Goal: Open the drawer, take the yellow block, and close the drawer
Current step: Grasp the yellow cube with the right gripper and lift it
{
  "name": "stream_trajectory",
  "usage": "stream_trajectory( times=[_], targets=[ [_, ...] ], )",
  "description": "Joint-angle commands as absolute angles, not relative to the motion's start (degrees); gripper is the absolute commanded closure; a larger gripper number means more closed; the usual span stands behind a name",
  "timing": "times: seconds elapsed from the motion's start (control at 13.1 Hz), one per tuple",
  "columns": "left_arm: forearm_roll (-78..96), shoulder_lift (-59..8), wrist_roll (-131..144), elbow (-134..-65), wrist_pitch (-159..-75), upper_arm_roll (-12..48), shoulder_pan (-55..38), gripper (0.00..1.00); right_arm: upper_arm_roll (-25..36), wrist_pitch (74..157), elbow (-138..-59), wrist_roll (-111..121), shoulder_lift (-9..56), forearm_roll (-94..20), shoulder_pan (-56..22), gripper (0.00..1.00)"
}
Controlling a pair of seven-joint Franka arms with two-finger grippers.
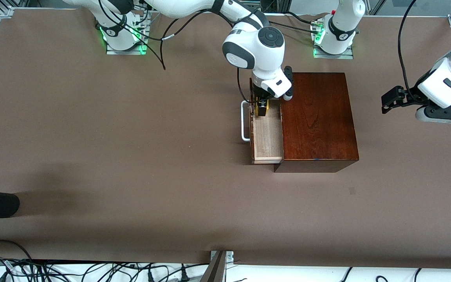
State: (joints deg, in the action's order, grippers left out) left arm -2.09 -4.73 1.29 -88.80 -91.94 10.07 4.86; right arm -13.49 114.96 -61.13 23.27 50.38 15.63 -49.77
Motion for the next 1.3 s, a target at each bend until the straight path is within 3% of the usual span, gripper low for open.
stream_trajectory(
  times=[0.0, 0.08, 0.31, 0.77, 1.23],
  targets=[
    [-2.4, -4.5, 0.8, -87.6, -91.1, 9.9, 5.2, 0.0, -12.7, 114.4, -58.7, 23.4, 51.6, 16.7, -51.2, 0.93],
    [-2.4, -4.5, 0.8, -87.6, -91.1, 9.9, 5.1, 0.0, -12.7, 114.3, -58.7, 23.3, 51.3, 16.7, -51.2, 1.0],
    [-2.3, -4.5, 0.8, -87.6, -91.0, 10.0, 5.1, 0.0, -12.7, 113.5, -58.5, 23.4, 50.5, 16.6, -51.2, 1.0],
    [-2.3, -4.5, 0.6, -87.6, -90.7, 9.9, 5.2, 0.0, -13.3, 100.9, -50.9, 20.7, 43.5, 15.1, -50.5, 1.0],
    [-1.8, -4.6, 0.3, -87.6, -85.9, 10.5, 4.3, 0.0, -12.7, 92.8, -51.1, 20.4, 32.7, 8.4, -35.0, 1.0]
  ],
)
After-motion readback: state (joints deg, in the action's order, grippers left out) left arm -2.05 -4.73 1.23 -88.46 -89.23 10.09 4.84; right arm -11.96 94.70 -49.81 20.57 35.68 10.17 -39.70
